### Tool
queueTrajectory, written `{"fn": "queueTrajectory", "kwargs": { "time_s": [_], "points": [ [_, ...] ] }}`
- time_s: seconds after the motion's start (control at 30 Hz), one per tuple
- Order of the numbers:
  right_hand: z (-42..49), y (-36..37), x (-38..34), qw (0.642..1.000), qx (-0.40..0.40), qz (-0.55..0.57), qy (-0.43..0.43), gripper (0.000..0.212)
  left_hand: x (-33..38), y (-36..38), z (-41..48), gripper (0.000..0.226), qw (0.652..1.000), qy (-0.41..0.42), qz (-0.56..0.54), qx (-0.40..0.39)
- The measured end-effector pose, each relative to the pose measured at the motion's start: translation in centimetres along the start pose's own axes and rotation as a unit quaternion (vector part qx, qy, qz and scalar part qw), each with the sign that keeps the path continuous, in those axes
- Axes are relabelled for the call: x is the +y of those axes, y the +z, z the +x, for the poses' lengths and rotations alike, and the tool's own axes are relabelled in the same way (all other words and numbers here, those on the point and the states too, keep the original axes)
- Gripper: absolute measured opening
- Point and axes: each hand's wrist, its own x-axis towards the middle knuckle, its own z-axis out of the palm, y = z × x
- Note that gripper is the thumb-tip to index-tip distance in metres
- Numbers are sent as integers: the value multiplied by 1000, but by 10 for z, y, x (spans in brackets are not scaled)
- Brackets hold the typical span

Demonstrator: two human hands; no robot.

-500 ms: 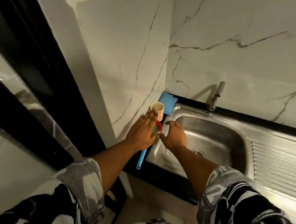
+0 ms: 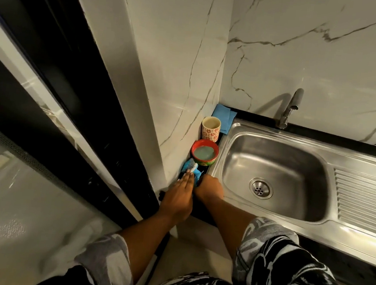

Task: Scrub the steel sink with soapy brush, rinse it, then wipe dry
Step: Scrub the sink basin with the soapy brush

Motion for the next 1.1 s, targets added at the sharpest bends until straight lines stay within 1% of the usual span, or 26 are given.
{"fn": "queueTrajectory", "kwargs": {
  "time_s": [0.1, 0.3, 0.43, 0.57, 0.63, 0.77, 0.83, 0.9, 0.97, 1.03, 1.1],
  "points": [
    [2, 3, 1, 1000, 0, 8, 24, 31, -5, 3, -2, 68, 1000, -18, -21, -11],
    [9, 16, 7, 998, 0, 46, 50, 45, -11, 9, -7, 66, 999, -7, -41, -31],
    [12, 14, 17, 996, -4, 73, 44, 39, -9, 7, -5, 69, 998, 7, -50, -41],
    [18, 0, 40, 992, 24, 123, 32, 33, -6, 4, 2, 69, 997, 22, -54, -40],
    [22, -11, 54, 991, 34, 131, 13, 30, -1, 3, 5, 70, 997, 39, -49, -39],
    [30, -37, 85, 994, 34, 105, -24, 24, 12, 6, 14, 69, 995, 89, -30, -34],
    [35, -55, 102, 995, 41, 76, -41, 28, 20, 9, 23, 66, 995, 98, -31, -19],
    [43, -74, 117, 996, 48, 44, -55, 36, 26, 9, 34, 63, 996, 82, -37, 0],
    [53, -90, 129, 996, 54, 15, -71, 40, 31, 7, 47, 60, 997, 67, -32, 12],
    [65, -102, 137, 994, 68, 10, -89, 42, 35, 5, 61, 59, 998, 60, -18, 24],
    [78, -109, 141, 991, 82, 31, -100, 40, 39, 4, 75, 60, 998, 48, 4, 31]
  ]
}}
